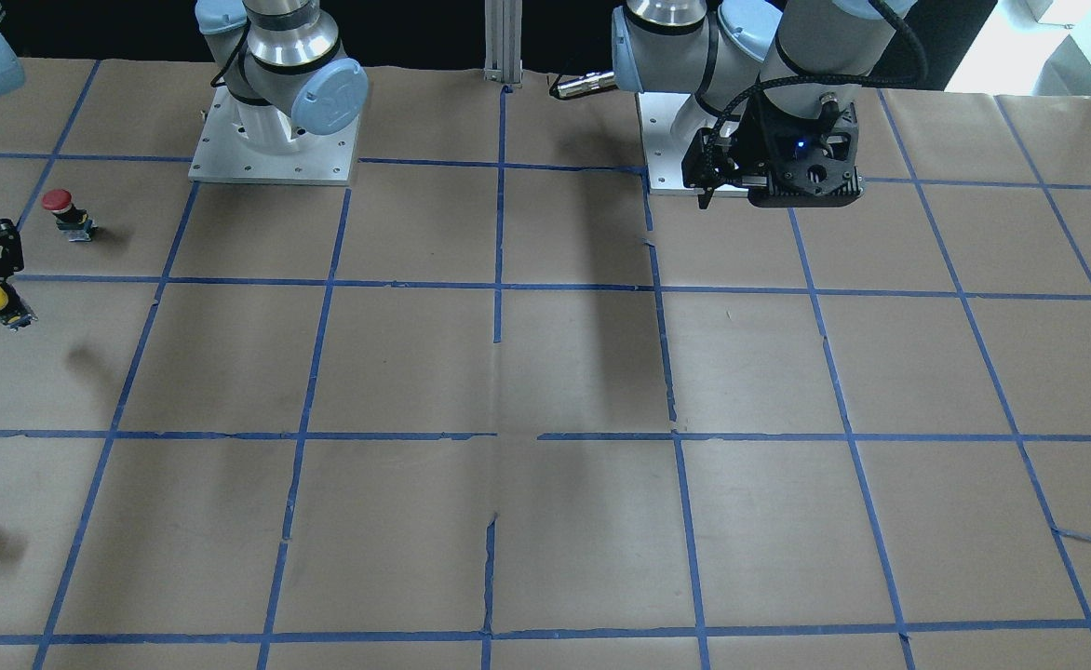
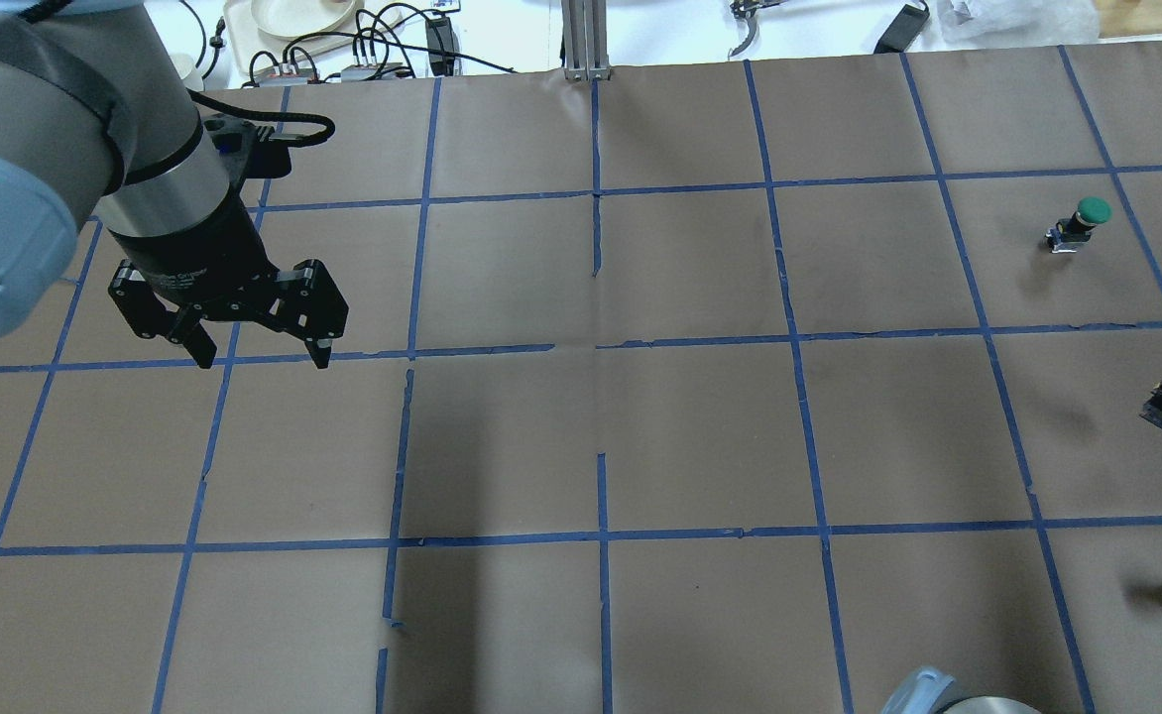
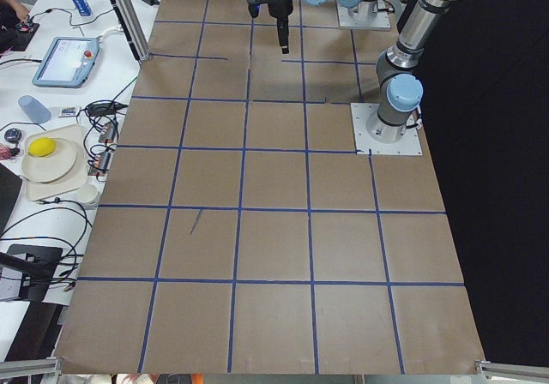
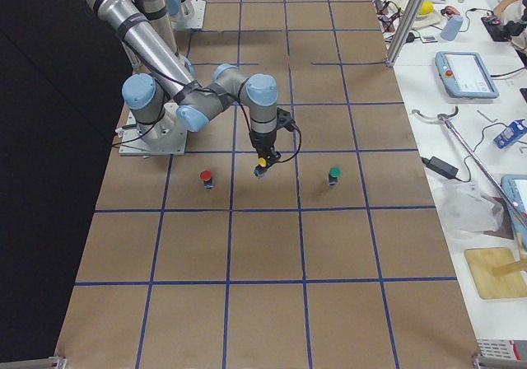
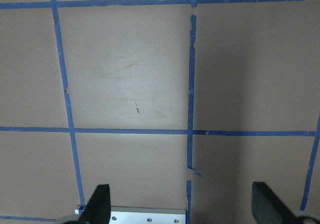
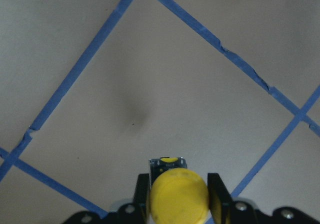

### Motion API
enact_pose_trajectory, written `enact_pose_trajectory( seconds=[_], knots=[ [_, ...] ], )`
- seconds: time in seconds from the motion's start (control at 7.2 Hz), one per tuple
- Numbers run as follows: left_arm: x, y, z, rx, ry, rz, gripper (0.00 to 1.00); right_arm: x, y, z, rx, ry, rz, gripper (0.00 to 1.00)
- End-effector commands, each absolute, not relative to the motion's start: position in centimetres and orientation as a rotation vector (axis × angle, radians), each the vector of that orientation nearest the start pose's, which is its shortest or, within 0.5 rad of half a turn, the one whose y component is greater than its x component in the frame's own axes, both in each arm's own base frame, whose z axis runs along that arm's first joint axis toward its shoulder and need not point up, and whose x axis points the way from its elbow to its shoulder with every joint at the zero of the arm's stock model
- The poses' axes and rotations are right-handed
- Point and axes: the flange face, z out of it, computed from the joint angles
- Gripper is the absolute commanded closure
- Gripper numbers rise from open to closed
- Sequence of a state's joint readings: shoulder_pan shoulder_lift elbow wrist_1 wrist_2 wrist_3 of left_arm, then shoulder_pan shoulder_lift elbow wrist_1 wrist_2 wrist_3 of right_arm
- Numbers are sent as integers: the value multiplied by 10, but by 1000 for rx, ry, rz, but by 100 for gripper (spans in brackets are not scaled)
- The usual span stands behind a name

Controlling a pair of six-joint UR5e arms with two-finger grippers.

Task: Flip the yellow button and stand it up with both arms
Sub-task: 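Lower the button upright onto the table with the right gripper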

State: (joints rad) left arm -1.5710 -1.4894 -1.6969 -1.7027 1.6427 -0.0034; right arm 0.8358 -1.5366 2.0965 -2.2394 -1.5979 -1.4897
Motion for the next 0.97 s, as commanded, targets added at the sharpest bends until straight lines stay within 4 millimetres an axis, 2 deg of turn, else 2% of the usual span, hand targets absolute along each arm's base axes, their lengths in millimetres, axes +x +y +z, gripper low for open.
enact_pose_trajectory(
  seconds=[0.0,0.14,0.28,0.42,0.69,0.83],
  knots=[
    [-114,-441,454,13,3128,275,0,-209,-419,291,-1733,2737,-94,93],
    [-108,-441,456,-3,3129,268,0,-227,-414,282,-1888,2587,-186,93],
    [-111,-438,455,-28,3132,267,0,-251,-403,273,-1921,2541,-203,93],
    [-115,-436,456,-11,3130,267,0,-259,-399,258,-1954,2452,-308,93],
    [-126,-435,455,32,3127,269,0,-262,-404,233,-1972,2374,-346,92],
    [-126,-435,455,42,3128,270,0,-265,-405,234,-1963,2390,-344,88]
  ],
)
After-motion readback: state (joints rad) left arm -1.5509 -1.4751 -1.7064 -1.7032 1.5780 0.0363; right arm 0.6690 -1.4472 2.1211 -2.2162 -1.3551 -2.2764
